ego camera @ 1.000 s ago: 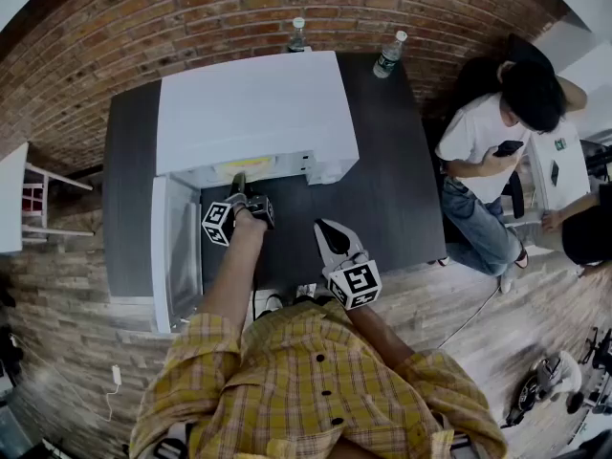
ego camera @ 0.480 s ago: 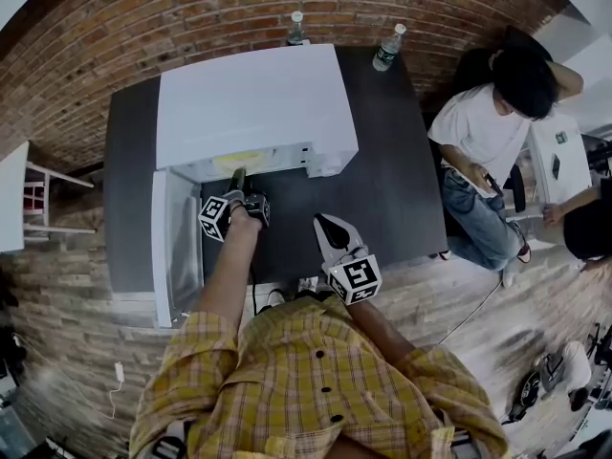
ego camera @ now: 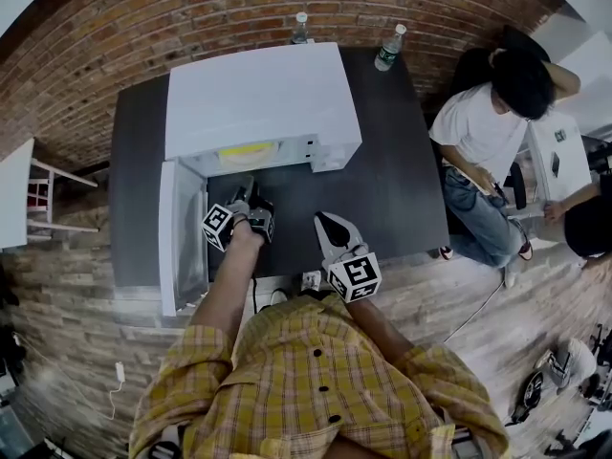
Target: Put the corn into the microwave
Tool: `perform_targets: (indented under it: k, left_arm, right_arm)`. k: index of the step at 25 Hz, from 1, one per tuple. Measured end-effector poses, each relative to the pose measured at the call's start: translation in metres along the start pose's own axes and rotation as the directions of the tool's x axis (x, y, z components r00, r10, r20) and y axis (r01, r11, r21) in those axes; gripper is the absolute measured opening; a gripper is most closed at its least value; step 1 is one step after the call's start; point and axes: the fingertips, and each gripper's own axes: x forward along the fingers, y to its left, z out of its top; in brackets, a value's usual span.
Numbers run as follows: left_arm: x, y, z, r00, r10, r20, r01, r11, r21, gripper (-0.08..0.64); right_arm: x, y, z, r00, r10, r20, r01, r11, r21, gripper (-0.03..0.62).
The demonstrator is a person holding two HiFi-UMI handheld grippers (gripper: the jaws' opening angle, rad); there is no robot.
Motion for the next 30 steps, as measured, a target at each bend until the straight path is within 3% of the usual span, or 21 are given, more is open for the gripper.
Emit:
perform_targets:
  k: [4,7,12,15,18,20,22,26,30]
  left_arm:
    - [-0.020,-0.007,-0.010,0.998,-0.020,-0.067,0.025,0.996,0.088,0.000]
    - [-0.034,-0.030,-0.024,0.986,-0.099,-0.133,0.118,0.982,0.146,-0.001]
    - [-0.068,-0.075,-0.061,0.953,-0.199,-0.229,0.256,0.932,0.256,-0.002]
    - [-0.085,-0.093,-0.073,0.938,-0.216,-0.270,0.306,0.883,0.355,-0.002]
    - [-0.100,-0.096,-0.078,0.945,-0.143,-0.293,0.286,0.794,0.536,-0.002]
    - [-0.109,-0.098,-0.086,0.942,-0.125,-0.310,0.296,0.743,0.601,-0.002]
    - [-0.118,-0.102,-0.096,0.937,-0.116,-0.331,0.320,0.671,0.669,-0.002]
    - [-0.131,-0.112,-0.113,0.932,-0.071,-0.355,0.347,0.459,0.818,-0.002]
    - [-0.149,-0.118,-0.120,0.937,-0.069,-0.341,0.347,0.254,0.903,-0.005]
  right_arm:
    - [-0.004,0.008,0.002,1.000,-0.007,0.013,0.007,1.000,-0.006,0.000]
    - [-0.005,0.013,0.003,1.000,-0.013,0.021,0.014,1.000,-0.010,0.000]
    - [-0.014,0.019,0.008,0.998,-0.041,0.043,0.042,0.999,-0.015,0.001]
    - [-0.016,0.026,0.013,0.997,-0.042,0.063,0.043,0.999,-0.011,0.002]
    - [-0.021,0.031,0.017,0.996,-0.040,0.080,0.041,0.999,-0.008,0.002]
    - [-0.025,0.035,0.018,0.995,-0.038,0.090,0.039,0.999,0.000,0.000]
    - [-0.029,0.038,0.019,0.994,-0.038,0.100,0.038,0.999,0.009,0.000]
    - [-0.033,0.042,0.024,0.992,-0.039,0.116,0.038,0.999,0.010,0.000]
    - [-0.038,0.048,0.027,0.992,-0.034,0.123,0.033,0.999,0.008,0.000]
